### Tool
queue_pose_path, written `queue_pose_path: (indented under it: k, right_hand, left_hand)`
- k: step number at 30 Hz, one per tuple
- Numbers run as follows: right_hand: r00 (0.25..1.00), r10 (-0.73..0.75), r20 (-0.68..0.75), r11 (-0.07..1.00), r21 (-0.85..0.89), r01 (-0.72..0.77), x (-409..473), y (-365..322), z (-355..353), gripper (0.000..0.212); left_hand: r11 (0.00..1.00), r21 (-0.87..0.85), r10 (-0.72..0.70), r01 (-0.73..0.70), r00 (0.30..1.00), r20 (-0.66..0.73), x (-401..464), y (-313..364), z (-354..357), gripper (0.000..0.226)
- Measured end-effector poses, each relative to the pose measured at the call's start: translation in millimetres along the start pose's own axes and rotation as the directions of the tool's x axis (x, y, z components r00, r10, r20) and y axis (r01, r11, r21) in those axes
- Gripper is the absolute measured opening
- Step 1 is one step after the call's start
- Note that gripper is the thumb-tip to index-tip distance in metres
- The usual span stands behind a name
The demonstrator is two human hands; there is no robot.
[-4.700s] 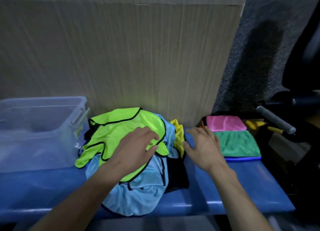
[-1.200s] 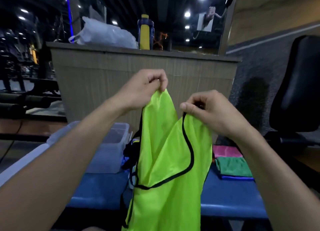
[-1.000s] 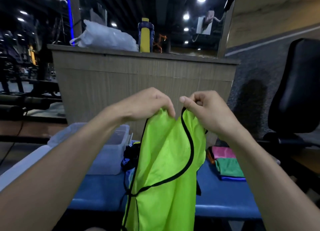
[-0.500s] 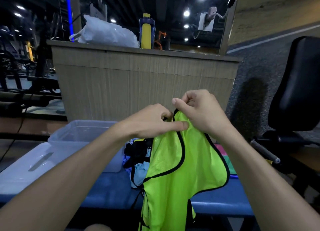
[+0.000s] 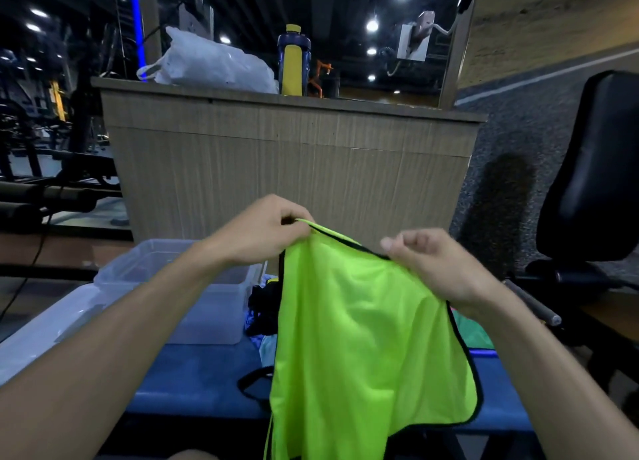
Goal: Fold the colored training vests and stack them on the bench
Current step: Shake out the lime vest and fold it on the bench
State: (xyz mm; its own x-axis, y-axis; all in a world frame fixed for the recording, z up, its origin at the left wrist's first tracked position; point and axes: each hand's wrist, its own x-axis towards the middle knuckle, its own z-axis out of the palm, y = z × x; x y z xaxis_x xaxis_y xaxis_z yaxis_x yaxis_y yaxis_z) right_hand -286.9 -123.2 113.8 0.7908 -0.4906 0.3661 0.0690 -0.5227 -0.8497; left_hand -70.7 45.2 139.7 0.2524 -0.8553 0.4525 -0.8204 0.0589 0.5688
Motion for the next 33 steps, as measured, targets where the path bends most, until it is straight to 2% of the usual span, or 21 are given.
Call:
queue_pose_path:
  k: [3,6,8,11,13,14,15,17,19,22,23,27,30,33]
  right_hand:
    - [0.98,0.148,0.13,0.979,0.123,-0.164,-9.1,23.0,0.3,0.032]
    - [0.971,0.149,0.187,0.934,0.295,-0.2,-12.1,31.8,-3.4,0.036]
    - [0.968,0.108,0.226,0.942,0.287,-0.172,-14.4,32.3,0.0,0.041]
    - [0.976,0.01,0.219,0.989,0.144,-0.042,-13.3,30.2,21.0,0.049]
    - [0.985,-0.124,0.119,0.99,-0.046,0.13,-7.9,30.7,43.4,0.053]
    - [0.979,-0.197,0.054,0.975,-0.097,0.202,-4.9,29.7,54.8,0.048]
    - [0.965,-0.261,-0.007,0.961,-0.095,0.26,-2.5,27.3,64.2,0.038]
    - [0.948,-0.311,-0.069,0.948,0.046,0.315,1.2,19.4,73.2,0.017]
    - [0.962,-0.269,-0.04,0.935,0.228,0.271,3.1,10.0,70.9,0.014]
    - [0.979,-0.146,0.146,0.922,0.38,0.081,5.2,3.6,64.5,0.046]
    - [0.972,-0.117,0.202,0.913,0.407,0.025,5.1,1.9,63.7,0.049]
    - [0.95,-0.093,0.298,0.855,0.513,-0.077,2.0,-6.3,60.8,0.029]
    - [0.95,-0.102,0.295,0.86,0.506,-0.064,2.8,-12.0,55.7,0.025]
    - [0.95,-0.093,0.298,0.929,0.369,-0.025,5.1,-18.7,47.7,0.033]
  left_hand:
    - [0.999,0.037,0.038,-0.039,0.999,0.021,0.6,-2.7,-10.3,0.019]
    - [0.997,0.029,0.06,-0.065,0.99,0.127,-2.7,-7.1,-14.5,0.028]
    - [0.996,-0.059,0.069,-0.06,0.983,0.168,-6.3,-6.8,-15.2,0.041]
    - [0.987,-0.144,0.102,-0.076,0.978,0.182,-9.2,-1.2,-9.6,0.042]
    - [0.983,-0.155,0.124,-0.099,0.979,0.164,-8.5,4.6,-2.9,0.04]
    - [0.982,-0.153,0.134,-0.11,0.979,0.153,-8.1,7.3,-0.4,0.038]
    - [0.981,-0.152,0.145,-0.122,0.979,0.146,-7.6,9.7,1.2,0.036]
    - [0.976,-0.168,0.166,-0.14,0.973,0.158,-7.5,12.9,1.2,0.031]
    - [0.968,-0.205,0.187,-0.148,0.965,0.185,-9.6,15.4,-2.6,0.027]
    - [0.952,-0.259,0.222,-0.164,0.952,0.211,-11.5,16.8,-11.0,0.026]
    - [0.948,-0.269,0.231,-0.17,0.949,0.215,-11.6,17.2,-13.5,0.024]
    - [0.944,-0.264,0.26,-0.198,0.939,0.225,-11.5,18.2,-19.7,0.02]
    - [0.956,-0.212,0.247,-0.201,0.943,0.222,-11.9,17.7,-22.9,0.017]
    - [0.966,-0.183,0.214,-0.18,0.959,0.186,-13.3,15.4,-23.0,0.019]
